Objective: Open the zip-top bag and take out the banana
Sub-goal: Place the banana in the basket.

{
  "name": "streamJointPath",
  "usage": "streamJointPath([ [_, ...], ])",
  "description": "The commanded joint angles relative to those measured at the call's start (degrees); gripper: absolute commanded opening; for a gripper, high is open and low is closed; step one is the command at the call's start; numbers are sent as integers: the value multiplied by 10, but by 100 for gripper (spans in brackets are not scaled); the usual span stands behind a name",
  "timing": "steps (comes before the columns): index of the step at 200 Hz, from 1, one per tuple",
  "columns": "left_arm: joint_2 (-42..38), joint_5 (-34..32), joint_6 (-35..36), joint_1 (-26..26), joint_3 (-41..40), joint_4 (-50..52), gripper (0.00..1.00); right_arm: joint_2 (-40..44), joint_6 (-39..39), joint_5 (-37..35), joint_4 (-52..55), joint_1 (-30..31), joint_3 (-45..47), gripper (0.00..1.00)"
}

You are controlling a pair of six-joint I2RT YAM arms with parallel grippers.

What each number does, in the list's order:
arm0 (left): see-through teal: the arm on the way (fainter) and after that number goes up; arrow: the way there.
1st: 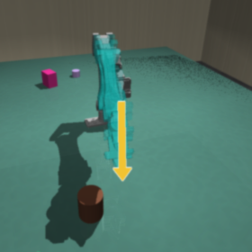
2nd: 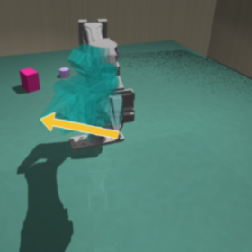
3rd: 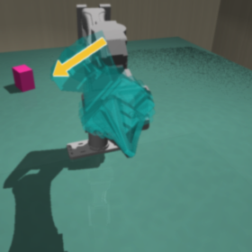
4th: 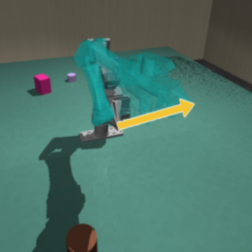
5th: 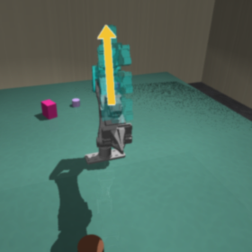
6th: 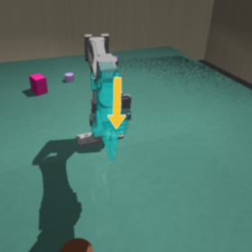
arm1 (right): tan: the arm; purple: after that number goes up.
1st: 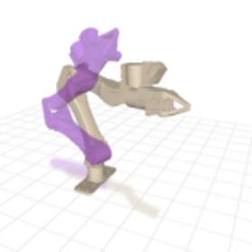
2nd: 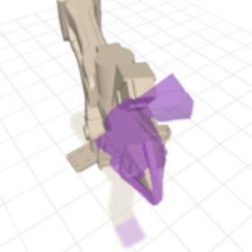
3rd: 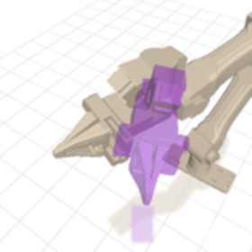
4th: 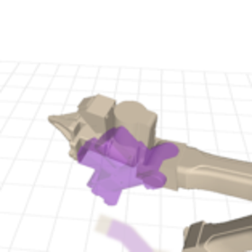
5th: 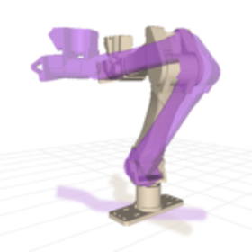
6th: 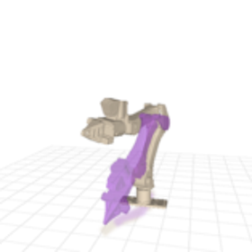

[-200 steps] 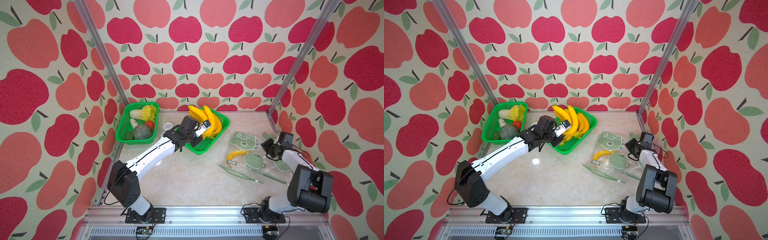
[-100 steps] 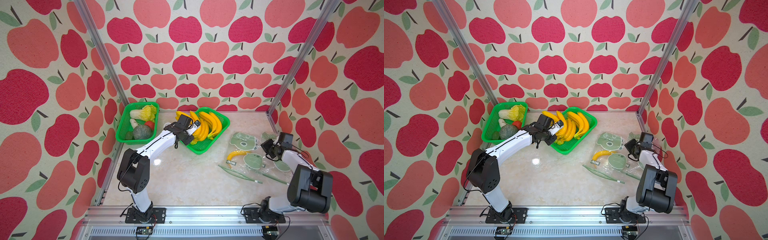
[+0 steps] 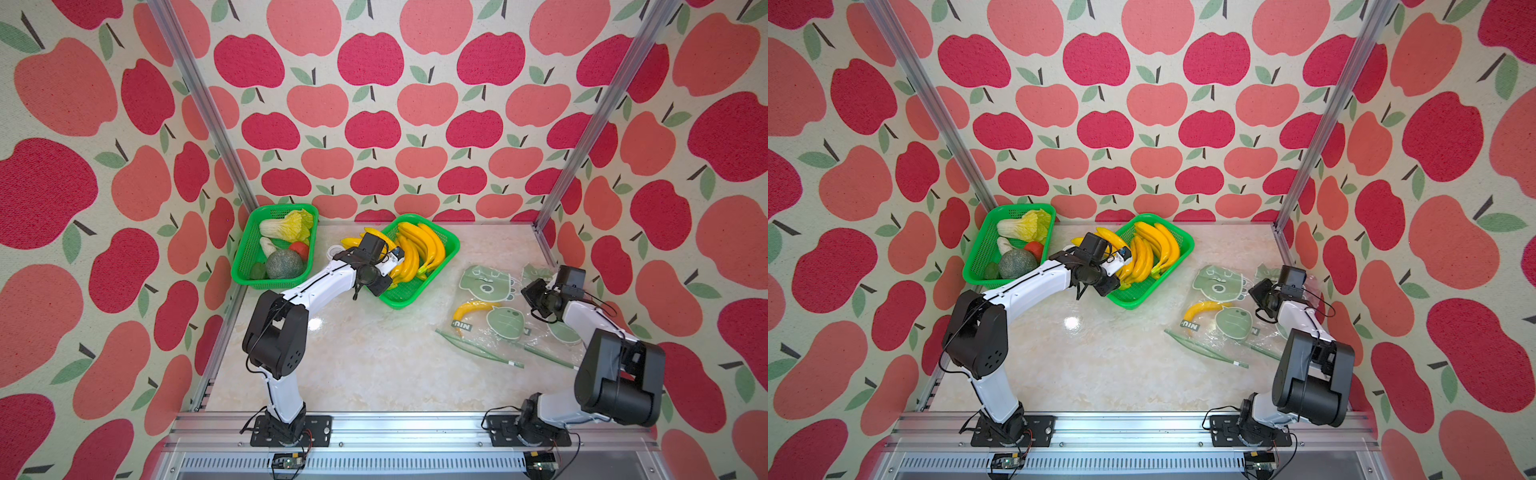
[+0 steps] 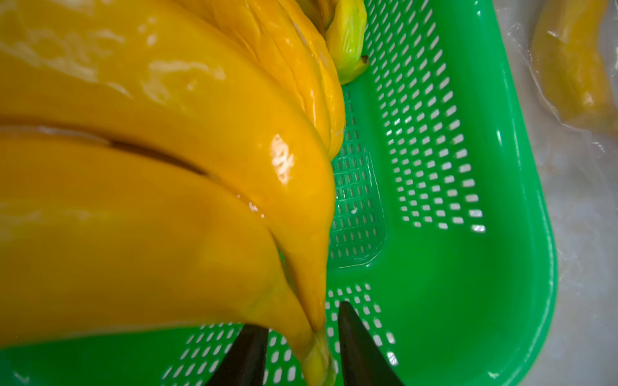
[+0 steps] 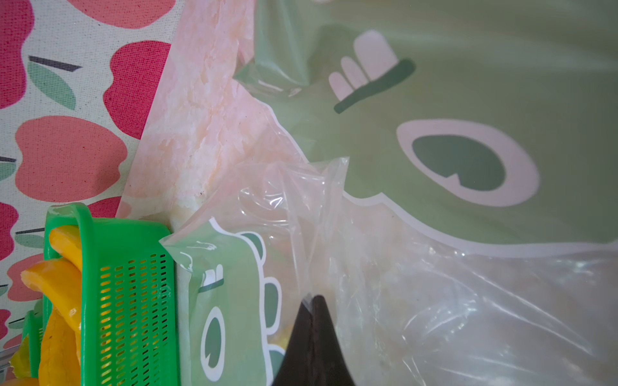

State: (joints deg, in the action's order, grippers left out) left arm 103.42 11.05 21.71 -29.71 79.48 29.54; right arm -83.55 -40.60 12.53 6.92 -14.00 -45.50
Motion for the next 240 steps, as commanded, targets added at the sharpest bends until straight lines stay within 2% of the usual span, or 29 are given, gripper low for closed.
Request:
streamJointPath([
  [1, -46, 26, -33, 3, -22, -29, 42, 10, 1, 6, 5, -2, 7, 0],
  [48, -97, 10, -48, -3, -41, -55, 56, 13, -1, 6, 5, 0, 6, 0],
  [84, -125, -23, -44, -43, -45, -66, 60, 16, 0, 4, 8, 1, 4, 0],
  [124, -137, -37, -39, -115, -56, -76, 58, 24, 0, 6, 12, 3, 4, 0],
  [169, -111, -2, -39, -211, -109, -142, 58, 30, 3, 6, 21, 3, 1, 0],
  [195, -90, 44, -42, -274, -142, -186, 53, 26, 5, 8, 24, 3, 1, 0],
  [218, -74, 67, -75, -311, -166, -249, 49, 29, 5, 8, 24, 3, 3, 0],
  [240, -27, 67, -112, -335, -150, -278, 44, 34, 3, 8, 24, 4, 7, 0],
])
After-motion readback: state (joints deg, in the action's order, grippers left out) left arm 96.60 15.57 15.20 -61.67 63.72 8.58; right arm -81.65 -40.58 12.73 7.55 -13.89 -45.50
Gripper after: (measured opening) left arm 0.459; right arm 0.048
